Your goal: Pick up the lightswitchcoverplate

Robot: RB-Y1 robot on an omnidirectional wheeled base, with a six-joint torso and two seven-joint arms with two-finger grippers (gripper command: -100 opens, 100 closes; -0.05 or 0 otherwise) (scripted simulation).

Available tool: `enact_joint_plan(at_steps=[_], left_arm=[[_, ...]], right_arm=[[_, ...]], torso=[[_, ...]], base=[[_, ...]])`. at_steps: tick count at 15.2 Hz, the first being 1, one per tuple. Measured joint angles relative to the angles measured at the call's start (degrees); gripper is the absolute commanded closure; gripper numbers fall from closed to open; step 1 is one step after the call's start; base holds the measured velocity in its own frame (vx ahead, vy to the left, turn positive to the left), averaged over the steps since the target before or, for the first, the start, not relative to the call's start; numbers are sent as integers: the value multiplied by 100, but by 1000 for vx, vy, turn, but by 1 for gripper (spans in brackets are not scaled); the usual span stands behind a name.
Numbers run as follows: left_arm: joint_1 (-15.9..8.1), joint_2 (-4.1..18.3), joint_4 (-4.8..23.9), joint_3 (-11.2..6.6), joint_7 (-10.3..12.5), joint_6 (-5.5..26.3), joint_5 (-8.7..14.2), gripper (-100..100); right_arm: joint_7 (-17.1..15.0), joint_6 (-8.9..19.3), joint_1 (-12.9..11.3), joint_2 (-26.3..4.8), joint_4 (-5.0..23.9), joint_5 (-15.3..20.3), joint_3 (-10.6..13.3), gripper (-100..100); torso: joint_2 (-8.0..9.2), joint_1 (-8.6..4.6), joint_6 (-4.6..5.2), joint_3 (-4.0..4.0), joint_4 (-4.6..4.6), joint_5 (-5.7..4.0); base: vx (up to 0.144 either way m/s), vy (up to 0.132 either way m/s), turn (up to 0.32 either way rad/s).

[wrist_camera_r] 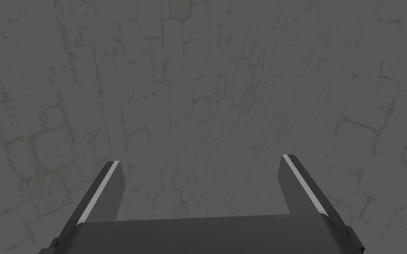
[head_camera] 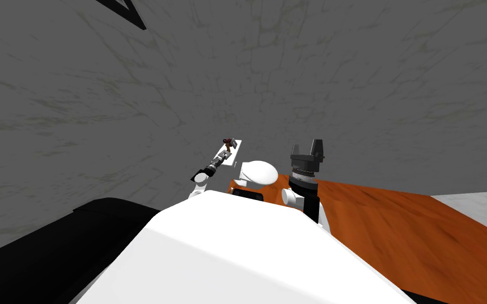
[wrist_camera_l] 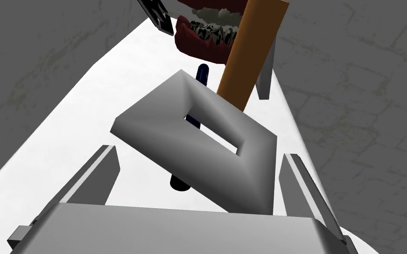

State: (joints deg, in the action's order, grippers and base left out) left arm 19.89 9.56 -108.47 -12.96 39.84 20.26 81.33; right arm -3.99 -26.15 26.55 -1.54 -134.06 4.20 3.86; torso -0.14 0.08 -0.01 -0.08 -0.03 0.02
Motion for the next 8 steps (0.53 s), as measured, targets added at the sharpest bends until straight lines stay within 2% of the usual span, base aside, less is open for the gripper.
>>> enact_joint_plan(at_steps=[8], left_arm=[[-125, 32, 243, -165, 503, 534, 963, -100]], right_arm=[[0, 0, 0, 0, 0, 0, 0, 0]], torso=[[-11, 13, 1, -8, -5, 5]], base=[[36, 15, 65]])
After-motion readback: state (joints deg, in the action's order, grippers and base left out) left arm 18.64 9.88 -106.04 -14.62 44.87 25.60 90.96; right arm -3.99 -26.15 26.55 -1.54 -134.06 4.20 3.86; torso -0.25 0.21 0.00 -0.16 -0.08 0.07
